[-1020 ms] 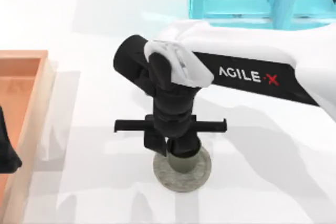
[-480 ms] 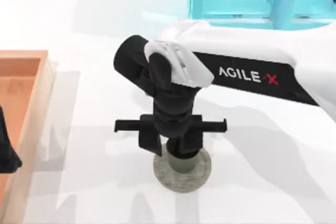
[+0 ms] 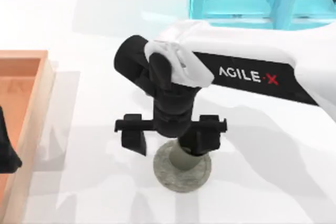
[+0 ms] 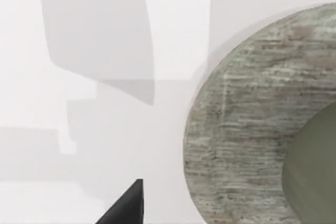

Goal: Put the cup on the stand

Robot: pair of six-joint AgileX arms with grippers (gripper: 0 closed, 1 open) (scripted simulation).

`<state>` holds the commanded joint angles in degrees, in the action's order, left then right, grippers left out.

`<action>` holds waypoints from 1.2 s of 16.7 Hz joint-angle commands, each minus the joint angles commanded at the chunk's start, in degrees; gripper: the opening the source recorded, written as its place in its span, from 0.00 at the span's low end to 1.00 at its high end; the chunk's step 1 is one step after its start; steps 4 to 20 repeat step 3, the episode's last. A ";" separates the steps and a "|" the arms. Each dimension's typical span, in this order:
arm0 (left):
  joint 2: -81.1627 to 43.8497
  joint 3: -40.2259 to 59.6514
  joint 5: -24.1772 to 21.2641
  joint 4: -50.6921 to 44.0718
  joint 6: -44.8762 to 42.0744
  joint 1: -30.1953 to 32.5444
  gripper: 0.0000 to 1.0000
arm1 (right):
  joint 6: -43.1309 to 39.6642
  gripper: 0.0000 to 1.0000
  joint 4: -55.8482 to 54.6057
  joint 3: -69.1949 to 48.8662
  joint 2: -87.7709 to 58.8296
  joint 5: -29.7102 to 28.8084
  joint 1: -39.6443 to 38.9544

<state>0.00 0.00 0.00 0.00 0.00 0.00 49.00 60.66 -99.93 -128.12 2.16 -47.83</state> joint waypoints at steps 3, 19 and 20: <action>0.00 0.00 0.00 0.00 0.00 0.00 1.00 | 0.00 1.00 0.00 0.00 0.00 0.00 0.00; 0.00 0.00 0.00 0.00 0.00 0.00 1.00 | 0.00 1.00 0.00 0.00 0.00 0.00 0.00; 0.00 0.00 0.00 0.00 0.00 0.00 1.00 | 0.00 1.00 0.00 0.00 0.00 0.00 0.00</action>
